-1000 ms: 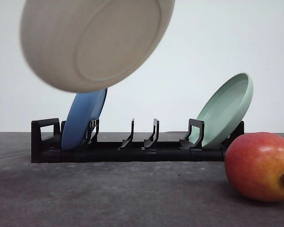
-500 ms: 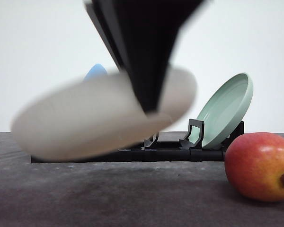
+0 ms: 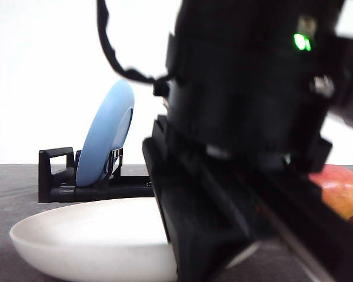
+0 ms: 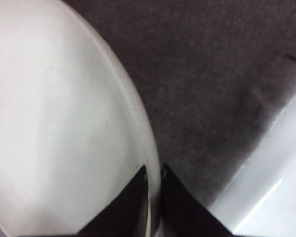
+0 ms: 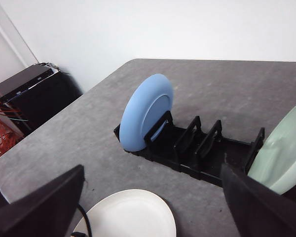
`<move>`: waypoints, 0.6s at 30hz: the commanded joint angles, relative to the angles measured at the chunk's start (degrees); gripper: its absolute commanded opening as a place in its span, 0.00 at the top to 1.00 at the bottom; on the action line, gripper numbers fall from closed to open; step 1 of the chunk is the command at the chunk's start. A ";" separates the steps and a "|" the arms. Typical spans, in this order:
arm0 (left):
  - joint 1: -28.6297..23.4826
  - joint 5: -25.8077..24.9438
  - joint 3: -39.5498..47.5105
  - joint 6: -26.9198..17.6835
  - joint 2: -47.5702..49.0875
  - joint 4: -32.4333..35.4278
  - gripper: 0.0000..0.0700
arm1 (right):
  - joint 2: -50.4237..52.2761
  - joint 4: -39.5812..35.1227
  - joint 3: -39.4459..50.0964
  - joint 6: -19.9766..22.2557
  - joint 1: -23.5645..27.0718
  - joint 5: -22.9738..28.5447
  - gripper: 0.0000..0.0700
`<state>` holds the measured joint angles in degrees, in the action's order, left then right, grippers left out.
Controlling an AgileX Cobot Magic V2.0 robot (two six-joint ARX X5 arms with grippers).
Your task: Place pomegranate in white plate
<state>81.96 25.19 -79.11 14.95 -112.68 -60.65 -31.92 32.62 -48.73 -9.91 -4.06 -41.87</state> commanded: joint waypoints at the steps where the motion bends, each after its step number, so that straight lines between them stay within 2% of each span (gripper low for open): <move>1: 0.82 -0.44 -0.61 0.82 -1.70 0.55 1.00 | -0.17 -0.24 -0.98 -0.11 -0.43 -0.13 0.20; 5: 0.76 -0.44 -0.61 0.79 -1.70 1.42 1.00 | -0.17 0.09 -0.98 -0.11 -0.76 -0.13 0.20; 7: 0.74 -0.44 -0.61 0.79 -1.70 1.33 0.93 | -0.17 0.13 -0.98 -0.11 -0.76 -0.13 0.20; 9: 0.72 -0.43 -0.61 0.79 -1.70 1.21 0.73 | -0.17 0.11 -0.98 -0.11 -0.74 -0.13 0.20; 16: -0.33 0.39 -0.61 2.80 -0.69 -0.31 0.15 | -0.20 0.13 -0.98 -0.11 -1.81 -0.11 0.20; 18: -0.99 0.42 -0.61 3.67 0.27 -1.15 0.08 | -0.20 0.20 -0.98 -0.06 -2.77 -0.04 0.20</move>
<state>80.56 25.81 -79.13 16.67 -112.21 -61.24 -31.92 33.04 -48.73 -9.91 -6.48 -41.85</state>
